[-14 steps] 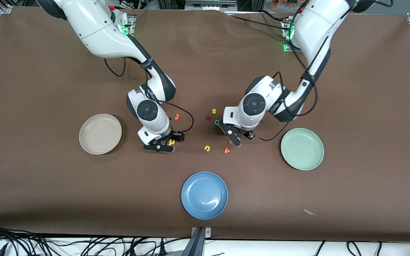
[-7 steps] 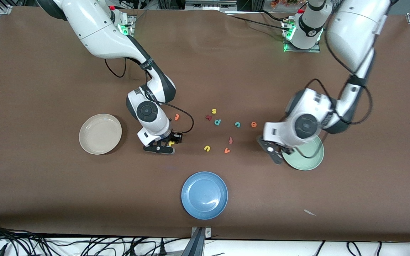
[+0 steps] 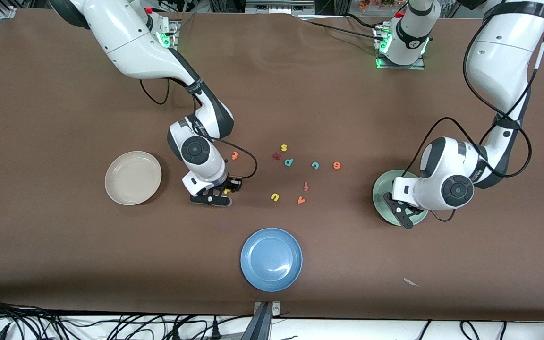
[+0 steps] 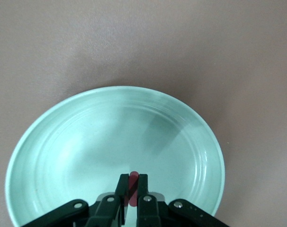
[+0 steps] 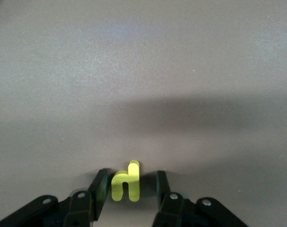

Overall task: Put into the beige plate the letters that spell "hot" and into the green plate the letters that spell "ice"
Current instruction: 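Drop the red i into the green plate with the left gripper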

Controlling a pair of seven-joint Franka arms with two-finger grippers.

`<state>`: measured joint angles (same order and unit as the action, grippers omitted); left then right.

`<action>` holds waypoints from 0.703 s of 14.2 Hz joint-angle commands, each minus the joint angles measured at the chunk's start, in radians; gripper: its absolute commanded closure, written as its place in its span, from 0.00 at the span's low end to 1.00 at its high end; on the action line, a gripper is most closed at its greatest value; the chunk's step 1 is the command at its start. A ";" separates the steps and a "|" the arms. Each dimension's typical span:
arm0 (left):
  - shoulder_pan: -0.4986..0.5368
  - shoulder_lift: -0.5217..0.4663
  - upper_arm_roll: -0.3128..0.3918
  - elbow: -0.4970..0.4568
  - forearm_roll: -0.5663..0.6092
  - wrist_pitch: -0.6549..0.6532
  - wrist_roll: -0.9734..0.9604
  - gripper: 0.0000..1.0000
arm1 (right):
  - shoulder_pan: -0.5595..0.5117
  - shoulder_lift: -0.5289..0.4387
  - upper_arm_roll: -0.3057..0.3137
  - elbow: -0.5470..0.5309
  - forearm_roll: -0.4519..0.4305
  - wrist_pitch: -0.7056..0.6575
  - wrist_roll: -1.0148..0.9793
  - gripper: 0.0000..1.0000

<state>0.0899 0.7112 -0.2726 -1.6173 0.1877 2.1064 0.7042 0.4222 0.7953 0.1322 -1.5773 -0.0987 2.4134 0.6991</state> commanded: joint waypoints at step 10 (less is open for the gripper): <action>-0.022 -0.065 -0.120 -0.024 0.016 -0.023 -0.071 0.00 | -0.003 0.032 0.000 0.121 -0.009 -0.113 0.008 0.87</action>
<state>0.0778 0.6711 -0.3605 -1.6287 0.1877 2.1035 0.6681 0.4226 0.8028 0.1295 -1.5484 -0.0989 2.3855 0.7035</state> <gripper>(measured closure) 0.000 0.736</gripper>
